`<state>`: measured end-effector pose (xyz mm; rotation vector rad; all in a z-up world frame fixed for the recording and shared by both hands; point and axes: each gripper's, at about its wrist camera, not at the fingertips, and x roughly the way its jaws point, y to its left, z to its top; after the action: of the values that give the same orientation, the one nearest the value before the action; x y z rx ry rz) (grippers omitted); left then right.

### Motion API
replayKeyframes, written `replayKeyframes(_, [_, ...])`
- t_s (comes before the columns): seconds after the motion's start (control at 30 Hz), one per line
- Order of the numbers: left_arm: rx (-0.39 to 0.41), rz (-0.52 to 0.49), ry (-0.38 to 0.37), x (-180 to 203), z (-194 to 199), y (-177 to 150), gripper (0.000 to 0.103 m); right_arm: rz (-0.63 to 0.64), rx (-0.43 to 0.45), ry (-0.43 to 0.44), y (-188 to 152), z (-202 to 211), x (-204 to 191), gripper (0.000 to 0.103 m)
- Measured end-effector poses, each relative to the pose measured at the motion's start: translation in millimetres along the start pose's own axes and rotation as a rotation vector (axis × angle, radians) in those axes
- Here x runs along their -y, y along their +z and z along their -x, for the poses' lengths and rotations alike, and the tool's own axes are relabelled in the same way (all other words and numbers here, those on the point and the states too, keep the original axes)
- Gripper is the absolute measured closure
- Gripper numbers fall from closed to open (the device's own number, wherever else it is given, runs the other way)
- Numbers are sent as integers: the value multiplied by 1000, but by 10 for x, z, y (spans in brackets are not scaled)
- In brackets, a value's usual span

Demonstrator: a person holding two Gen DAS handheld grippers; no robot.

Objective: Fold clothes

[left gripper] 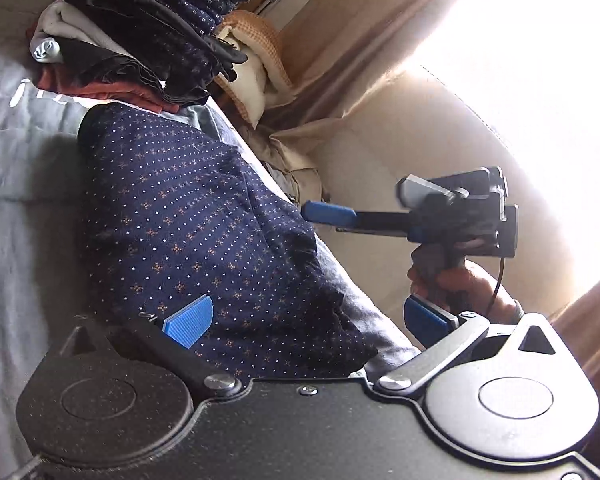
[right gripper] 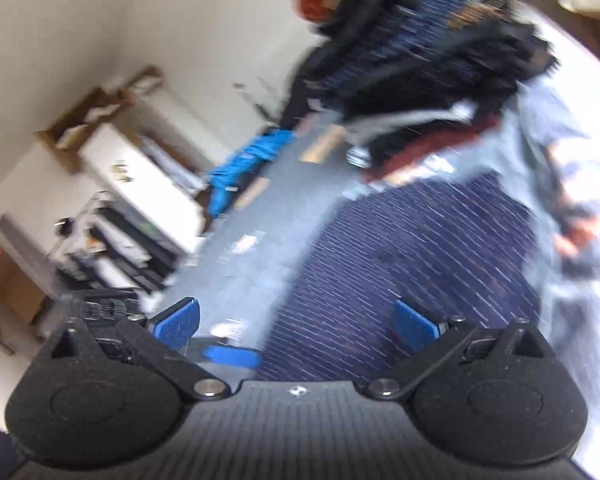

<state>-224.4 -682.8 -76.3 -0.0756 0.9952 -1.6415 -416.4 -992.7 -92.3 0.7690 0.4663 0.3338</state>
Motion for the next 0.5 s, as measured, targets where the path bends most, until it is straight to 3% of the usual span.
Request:
replayKeyframes(0.13, [-2, -6, -1, 6, 11, 5, 0, -30, -42, 58, 55, -248, 45, 0])
replayKeyframes(0.3, [1, -2, 1, -47, 45, 18, 0, -90, -118, 36, -60, -587, 286, 0])
replayKeyframes(0.5, [8, -4, 0, -67, 103, 40, 0, -215, -25, 24, 121, -488, 676, 0])
